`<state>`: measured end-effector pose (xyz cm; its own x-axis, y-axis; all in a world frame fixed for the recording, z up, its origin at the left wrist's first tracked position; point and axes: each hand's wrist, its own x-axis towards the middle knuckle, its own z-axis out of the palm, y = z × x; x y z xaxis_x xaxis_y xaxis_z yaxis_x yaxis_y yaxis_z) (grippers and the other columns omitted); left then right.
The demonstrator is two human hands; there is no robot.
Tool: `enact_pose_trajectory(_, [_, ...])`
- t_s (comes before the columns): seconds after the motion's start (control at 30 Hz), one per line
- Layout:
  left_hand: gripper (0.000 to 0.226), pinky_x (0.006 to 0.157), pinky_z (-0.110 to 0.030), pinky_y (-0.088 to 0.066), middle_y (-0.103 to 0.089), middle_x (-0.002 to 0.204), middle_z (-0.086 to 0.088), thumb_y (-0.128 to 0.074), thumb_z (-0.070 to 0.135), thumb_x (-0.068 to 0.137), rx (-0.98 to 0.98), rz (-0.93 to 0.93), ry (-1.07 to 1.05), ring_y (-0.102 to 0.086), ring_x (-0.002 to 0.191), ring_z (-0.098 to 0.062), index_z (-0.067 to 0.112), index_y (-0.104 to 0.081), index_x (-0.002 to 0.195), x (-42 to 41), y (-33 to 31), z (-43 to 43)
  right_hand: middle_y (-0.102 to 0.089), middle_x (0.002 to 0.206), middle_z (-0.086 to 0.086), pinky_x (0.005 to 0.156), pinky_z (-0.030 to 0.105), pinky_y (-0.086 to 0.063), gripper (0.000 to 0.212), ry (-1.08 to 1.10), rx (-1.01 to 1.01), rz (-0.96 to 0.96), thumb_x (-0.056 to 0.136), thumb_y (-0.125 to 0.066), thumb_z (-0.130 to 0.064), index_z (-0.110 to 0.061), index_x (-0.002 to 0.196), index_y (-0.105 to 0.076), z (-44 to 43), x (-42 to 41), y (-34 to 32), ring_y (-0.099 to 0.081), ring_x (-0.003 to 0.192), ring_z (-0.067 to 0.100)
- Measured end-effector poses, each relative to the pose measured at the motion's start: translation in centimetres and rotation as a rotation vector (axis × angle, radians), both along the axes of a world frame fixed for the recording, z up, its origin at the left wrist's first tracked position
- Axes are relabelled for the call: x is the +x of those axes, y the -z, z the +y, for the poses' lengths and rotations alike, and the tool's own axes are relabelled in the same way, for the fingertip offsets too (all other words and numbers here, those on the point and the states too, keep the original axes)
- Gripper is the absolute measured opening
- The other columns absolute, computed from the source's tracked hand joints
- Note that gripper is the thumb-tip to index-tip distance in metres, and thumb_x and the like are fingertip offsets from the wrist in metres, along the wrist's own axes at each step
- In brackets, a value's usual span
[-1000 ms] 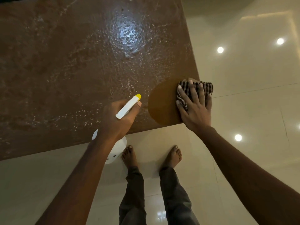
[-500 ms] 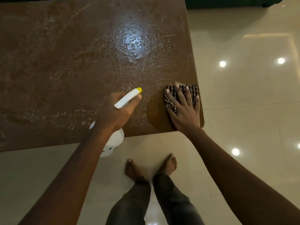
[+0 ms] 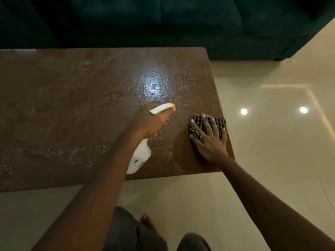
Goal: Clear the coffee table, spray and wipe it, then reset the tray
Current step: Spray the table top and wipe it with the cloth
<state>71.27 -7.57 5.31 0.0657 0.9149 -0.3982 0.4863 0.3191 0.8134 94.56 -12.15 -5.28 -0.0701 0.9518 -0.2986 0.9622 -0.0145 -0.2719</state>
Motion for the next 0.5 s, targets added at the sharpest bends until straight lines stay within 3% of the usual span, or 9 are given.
enact_pose_trajectory(0.13, [0.07, 0.051, -0.031, -0.054, -0.075, 0.08, 0.003, -0.049, 0.081, 0.072, 0.059, 0.027, 0.021, -0.071, 0.067, -0.023, 0.022, -0.073, 0.1, 0.3, 0.7, 0.6, 0.022, 0.162, -0.013, 0.116, 0.051, 0.018, 0.059, -0.04, 0.042, -0.027, 0.093, -0.009, -0.067, -0.059, 0.143, 0.02, 0.0, 0.3, 0.8, 0.029, 0.146, 0.012])
enact_pose_trajectory(0.23, [0.071, 0.056, -0.033, -0.053, -0.075, 0.077, 0.003, -0.039, 0.081, 0.08, 0.105, 0.075, 0.085, -0.064, 0.055, -0.021, 0.019, -0.073, 0.089, 0.5, 1.4, 1.2, 0.02, 0.163, -0.014, 0.115, 0.051, 0.017, 0.056, -0.06, 0.073, -0.028, 0.099, -0.018, -0.063, -0.059, 0.147, 0.011, 0.0, 0.6, 1.2, 0.027, 0.147, 0.012])
enact_pose_trajectory(0.4, [0.077, 0.06, -0.036, -0.051, -0.075, 0.074, 0.003, -0.036, 0.085, 0.074, 0.102, 0.094, 0.125, -0.068, 0.071, -0.029, 0.018, -0.072, 0.083, 0.3, 2.8, 2.4, 0.016, 0.163, -0.016, 0.117, 0.052, 0.015, 0.053, -0.086, 0.106, -0.032, 0.099, -0.02, -0.063, -0.062, 0.146, 0.006, 0.1, 0.8, 1.8, 0.026, 0.147, 0.011])
enact_pose_trajectory(0.5, [0.078, 0.06, -0.035, -0.052, -0.075, 0.074, 0.0, -0.037, 0.086, 0.077, 0.117, 0.119, 0.127, -0.065, 0.067, -0.028, 0.017, -0.073, 0.083, 0.6, 3.3, 2.9, 0.015, 0.164, -0.016, 0.117, 0.051, 0.015, 0.052, -0.083, 0.124, -0.033, 0.1, -0.02, -0.062, -0.062, 0.146, 0.004, 0.0, 0.7, 2.0, 0.025, 0.148, 0.011])
